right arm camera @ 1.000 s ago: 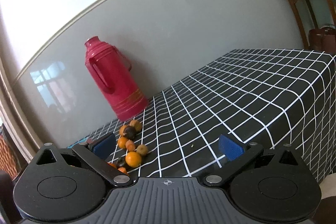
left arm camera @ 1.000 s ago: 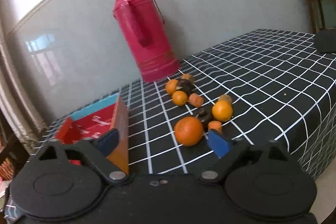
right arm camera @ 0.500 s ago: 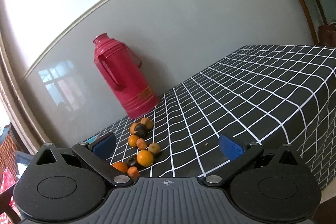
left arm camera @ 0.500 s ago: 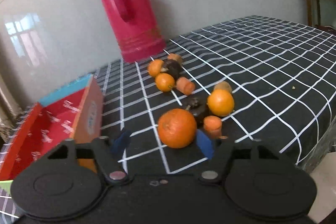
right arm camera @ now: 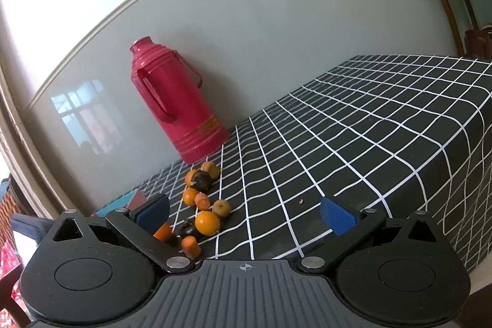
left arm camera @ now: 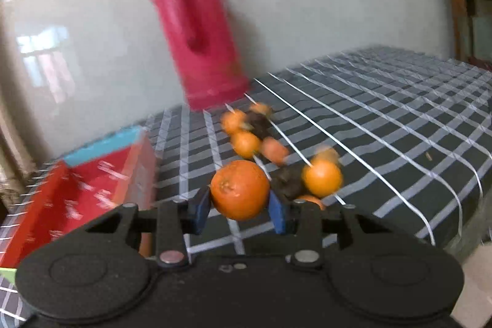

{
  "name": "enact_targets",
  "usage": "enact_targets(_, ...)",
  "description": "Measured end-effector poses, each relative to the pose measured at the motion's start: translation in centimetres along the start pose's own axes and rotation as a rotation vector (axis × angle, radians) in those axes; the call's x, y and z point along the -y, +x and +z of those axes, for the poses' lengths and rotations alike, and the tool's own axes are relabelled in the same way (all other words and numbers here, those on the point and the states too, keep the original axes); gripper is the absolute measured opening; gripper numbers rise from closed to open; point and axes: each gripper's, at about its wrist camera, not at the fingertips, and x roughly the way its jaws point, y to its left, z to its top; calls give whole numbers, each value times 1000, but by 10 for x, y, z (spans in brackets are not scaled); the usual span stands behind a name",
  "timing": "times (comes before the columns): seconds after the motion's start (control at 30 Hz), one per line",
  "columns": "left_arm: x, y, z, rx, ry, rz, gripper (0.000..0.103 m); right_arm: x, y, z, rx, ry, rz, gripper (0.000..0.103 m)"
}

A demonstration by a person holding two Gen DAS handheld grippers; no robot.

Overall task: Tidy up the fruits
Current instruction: 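Carry the large orange with the left gripper into the box and release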

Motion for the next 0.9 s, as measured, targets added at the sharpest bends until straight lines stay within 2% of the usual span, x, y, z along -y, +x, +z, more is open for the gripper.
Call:
enact_targets(0.17, -45, -12, 10, 35, -139, 170, 31, -6, 5, -6, -21, -28, -9, 103)
enact_targets(0.27, -79, -9, 8, 1, -219, 285, 31, -13, 10, -11, -38, -45, -5, 103)
enact_targets(0.37, -110, 1, 2, -77, -289, 367, 31, -22, 15, -16, -53, -67, 6, 103)
enact_targets(0.53, -144, 17, -9, -201, -371, 414, 31, -39, 25, -27, -87, -122, 32, 103)
enact_targets(0.67, -156, 16, -17, -262, -421, 439, 33, -52, 38, -35, -124, -170, 34, 103)
enact_targets(0.73, -162, 10, -21, -282, -446, 428, 34, -57, 45, -38, -143, -195, 14, 103)
enact_targets(0.77, -162, 10, -18, -280, -451, 430, 37, -60, 48, -39, -151, -213, 4, 103)
enact_targets(0.8, -160, 6, -16, -271, -450, 438, 44, -62, 52, -40, -162, -234, -3, 103)
enact_targets(0.83, -160, 1, -15, -260, -449, 442, 60, -65, 56, -40, -172, -258, -2, 103)
enact_targets(0.9, -166, -5, -12, -228, -468, 412, 76, -71, 63, -41, -186, -304, 5, 103)
